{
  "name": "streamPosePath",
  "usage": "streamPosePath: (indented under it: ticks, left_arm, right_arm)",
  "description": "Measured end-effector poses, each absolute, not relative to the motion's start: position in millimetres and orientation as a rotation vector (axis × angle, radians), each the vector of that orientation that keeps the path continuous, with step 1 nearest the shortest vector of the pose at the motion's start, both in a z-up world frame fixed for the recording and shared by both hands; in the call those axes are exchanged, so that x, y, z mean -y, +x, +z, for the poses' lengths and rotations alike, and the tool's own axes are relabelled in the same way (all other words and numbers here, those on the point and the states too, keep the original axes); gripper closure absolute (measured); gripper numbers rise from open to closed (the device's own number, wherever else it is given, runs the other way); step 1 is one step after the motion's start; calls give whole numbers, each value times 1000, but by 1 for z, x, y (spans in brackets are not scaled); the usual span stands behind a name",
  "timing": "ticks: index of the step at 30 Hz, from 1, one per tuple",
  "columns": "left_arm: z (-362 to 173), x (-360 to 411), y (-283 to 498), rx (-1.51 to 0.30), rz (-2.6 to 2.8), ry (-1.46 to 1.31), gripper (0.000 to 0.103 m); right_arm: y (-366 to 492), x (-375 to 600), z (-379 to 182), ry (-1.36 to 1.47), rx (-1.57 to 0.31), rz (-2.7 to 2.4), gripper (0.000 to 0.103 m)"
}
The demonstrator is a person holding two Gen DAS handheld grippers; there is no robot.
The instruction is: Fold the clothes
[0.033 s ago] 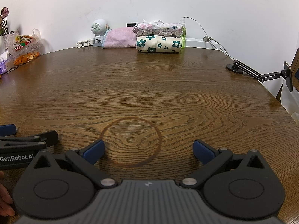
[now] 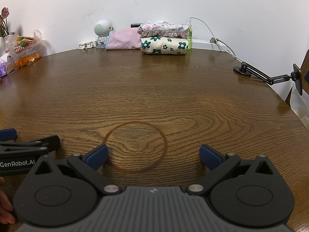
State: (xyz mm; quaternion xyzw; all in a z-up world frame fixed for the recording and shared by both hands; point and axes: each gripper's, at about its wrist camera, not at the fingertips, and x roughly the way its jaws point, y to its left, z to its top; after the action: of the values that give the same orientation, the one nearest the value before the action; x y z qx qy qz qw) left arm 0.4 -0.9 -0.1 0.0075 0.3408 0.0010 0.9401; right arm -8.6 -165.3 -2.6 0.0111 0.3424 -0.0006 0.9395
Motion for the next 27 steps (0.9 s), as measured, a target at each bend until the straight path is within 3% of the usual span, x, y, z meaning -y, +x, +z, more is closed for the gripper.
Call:
streamPosePath:
  ticks: [16, 27]
  left_arm:
    - [-5, 6, 5, -694, 15, 11, 0]
    - [22, -16, 39, -654, -63, -4, 0]
  right_arm:
    - [-9, 168, -4, 14, -699, 0, 0]
    - [36, 173, 12, 88, -764, 194, 0]
